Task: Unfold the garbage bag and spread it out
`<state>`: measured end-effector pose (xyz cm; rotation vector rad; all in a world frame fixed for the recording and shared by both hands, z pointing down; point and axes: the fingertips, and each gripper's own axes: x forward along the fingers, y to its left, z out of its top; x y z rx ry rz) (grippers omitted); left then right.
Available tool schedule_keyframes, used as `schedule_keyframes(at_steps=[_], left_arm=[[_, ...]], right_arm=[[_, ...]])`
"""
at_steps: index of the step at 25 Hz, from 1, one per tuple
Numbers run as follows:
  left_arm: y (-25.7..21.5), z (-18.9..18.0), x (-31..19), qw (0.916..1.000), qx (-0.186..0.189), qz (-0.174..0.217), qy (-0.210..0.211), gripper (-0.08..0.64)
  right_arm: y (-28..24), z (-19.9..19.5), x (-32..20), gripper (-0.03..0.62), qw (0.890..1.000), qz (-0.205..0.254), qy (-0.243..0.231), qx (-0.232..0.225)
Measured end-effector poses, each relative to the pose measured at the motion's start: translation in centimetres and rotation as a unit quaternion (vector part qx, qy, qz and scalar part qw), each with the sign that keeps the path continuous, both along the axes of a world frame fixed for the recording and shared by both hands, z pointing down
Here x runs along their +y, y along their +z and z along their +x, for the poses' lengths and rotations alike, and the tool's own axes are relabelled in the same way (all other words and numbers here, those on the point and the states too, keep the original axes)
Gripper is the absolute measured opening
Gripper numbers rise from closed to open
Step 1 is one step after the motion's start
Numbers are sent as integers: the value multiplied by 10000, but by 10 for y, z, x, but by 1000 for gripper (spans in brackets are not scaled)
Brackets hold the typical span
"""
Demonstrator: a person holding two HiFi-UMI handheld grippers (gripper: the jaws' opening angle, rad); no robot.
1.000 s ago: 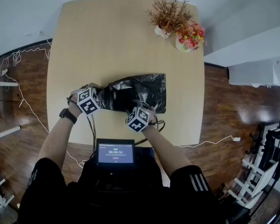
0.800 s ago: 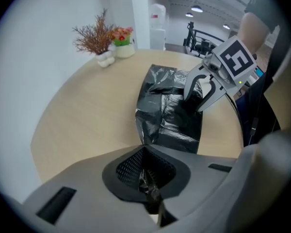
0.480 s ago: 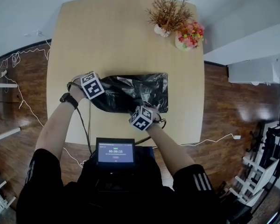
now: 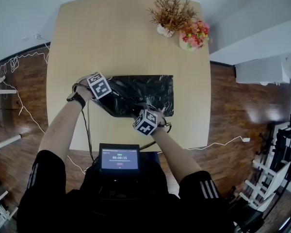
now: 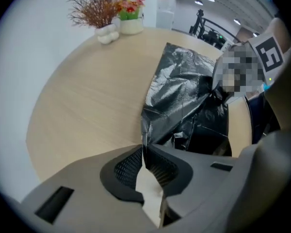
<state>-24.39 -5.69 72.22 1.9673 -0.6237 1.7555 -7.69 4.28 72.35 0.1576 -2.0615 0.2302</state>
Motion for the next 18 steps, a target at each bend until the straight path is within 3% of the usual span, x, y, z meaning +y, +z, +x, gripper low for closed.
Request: schedule_keyframes(at_steps=[1,4,9,13,18], left_arm=[[-5,1,-3,9999,93,85,-111,64],[-31,2,-13,9975,442,362,-405,111],[-89,-10,-14,9901,855,852,-720,117],[-108,-32,19,9892,921,659,-931,117],[-100,-61,56,9889,883,575,-1046,116]], right_arm=[[0,0,0,187,10000,0,-1,-12],[0,0,0,187,10000,7,-3,-45],[0,-1,-1,189,9999,93,-129,28],[-8,-7,-6,186,9992,326,-223,20],[-47,-38,-18,186,9973,480,-77,-543]])
